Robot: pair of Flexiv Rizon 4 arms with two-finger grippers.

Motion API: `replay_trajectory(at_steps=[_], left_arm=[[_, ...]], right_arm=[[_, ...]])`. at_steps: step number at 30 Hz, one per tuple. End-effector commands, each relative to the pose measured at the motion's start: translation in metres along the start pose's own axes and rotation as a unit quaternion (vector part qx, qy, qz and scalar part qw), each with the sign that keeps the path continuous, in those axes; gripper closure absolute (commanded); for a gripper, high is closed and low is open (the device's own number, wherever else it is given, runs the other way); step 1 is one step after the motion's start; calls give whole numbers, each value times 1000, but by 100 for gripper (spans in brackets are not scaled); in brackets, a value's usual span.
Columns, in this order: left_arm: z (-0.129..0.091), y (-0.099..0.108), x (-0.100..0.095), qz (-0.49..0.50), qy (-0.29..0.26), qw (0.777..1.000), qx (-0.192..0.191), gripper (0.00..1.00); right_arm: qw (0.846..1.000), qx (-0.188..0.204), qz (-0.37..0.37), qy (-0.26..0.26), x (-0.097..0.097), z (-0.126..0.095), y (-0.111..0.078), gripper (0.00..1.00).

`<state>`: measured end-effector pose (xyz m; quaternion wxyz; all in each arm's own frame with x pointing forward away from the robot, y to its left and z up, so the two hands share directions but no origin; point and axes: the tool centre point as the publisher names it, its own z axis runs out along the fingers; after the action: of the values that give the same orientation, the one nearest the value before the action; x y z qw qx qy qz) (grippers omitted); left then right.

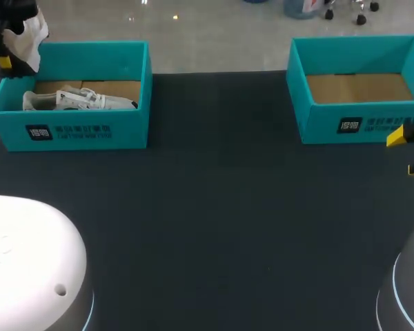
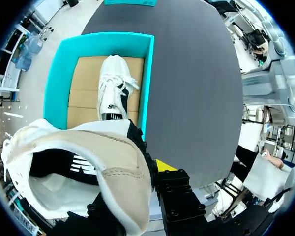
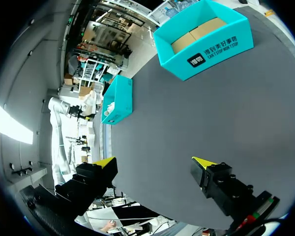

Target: Take the shoe out of the shoebox, open the shoe tongue, remove and reinsert the insole, then place the shoe into the shoebox

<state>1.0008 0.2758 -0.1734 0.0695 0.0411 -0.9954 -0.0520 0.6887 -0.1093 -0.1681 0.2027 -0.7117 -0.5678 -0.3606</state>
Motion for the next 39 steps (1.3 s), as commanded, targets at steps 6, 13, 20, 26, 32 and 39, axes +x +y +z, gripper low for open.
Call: replay_trajectory(at_steps=[6,13,20,26,32,39], left_arm=[[-5,7,-45,27,6,1000,-14,100],[-8,10,-79,41,-19,999,-20,100],[-10,15,-105,23,-8,1000,-11,100],[-10,15,-105,23,-8,1000,-11,100],[-10,15,-105,23,-8,1000,-11,100],[-10,15,-111,127,-25,991,-33,100]], right_arm=[[1000,-1,0,-1,0,0,-2,0],[1000,-1,0,-1,0,0,-2,0],[1000,-1,0,-1,0,0,-2,0],[1000,-1,0,-1,0,0,-2,0],[1000,-1,0,-1,0,0,-2,0],[1000,-1,0,-1,0,0,-2,0]])
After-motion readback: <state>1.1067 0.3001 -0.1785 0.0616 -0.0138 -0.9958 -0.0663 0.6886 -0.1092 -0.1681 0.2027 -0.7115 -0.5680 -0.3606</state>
